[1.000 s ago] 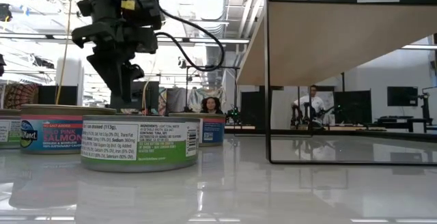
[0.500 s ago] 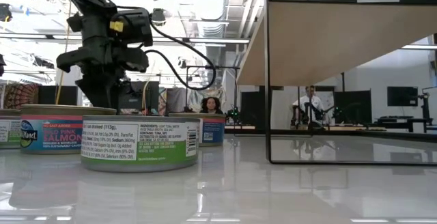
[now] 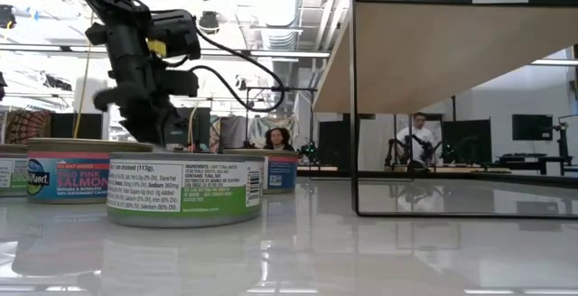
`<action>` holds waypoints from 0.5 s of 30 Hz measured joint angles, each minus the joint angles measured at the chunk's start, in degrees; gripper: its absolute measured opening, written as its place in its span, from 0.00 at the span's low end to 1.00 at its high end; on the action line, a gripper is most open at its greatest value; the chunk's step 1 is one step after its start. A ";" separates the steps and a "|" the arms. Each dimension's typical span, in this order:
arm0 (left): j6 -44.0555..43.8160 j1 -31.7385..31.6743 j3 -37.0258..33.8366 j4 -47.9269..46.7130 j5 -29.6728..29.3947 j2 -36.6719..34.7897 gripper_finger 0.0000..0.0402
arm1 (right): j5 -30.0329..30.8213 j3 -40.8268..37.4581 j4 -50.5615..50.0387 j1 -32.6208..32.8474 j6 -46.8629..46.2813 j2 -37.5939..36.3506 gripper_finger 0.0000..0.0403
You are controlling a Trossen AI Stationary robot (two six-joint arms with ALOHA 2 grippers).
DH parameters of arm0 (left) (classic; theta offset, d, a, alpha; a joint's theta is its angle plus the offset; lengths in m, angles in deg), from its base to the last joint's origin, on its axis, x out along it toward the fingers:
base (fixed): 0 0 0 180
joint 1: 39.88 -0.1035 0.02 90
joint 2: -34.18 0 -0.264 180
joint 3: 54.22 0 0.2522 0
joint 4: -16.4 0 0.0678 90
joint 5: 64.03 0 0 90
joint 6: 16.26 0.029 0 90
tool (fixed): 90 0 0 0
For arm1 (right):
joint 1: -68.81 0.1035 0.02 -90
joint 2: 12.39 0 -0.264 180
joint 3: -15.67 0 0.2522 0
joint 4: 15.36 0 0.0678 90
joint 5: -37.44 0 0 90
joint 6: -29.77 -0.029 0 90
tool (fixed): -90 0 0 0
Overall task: Stack canned seafood by type on shelf
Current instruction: Put the green can on the shelf
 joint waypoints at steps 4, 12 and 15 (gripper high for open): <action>-0.35 -2.98 -0.34 -1.44 -0.20 0.82 0.00 | 0.00 -0.01 0.17 0.04 0.00 0.00 0.73; -2.71 -7.04 0.24 1.17 -8.06 0.84 0.00 | 0.02 -0.09 1.01 0.04 -0.02 1.65 0.73; -2.60 -7.23 2.16 1.34 -12.28 -1.83 0.00 | 0.00 -0.09 1.32 -0.24 0.15 2.63 0.73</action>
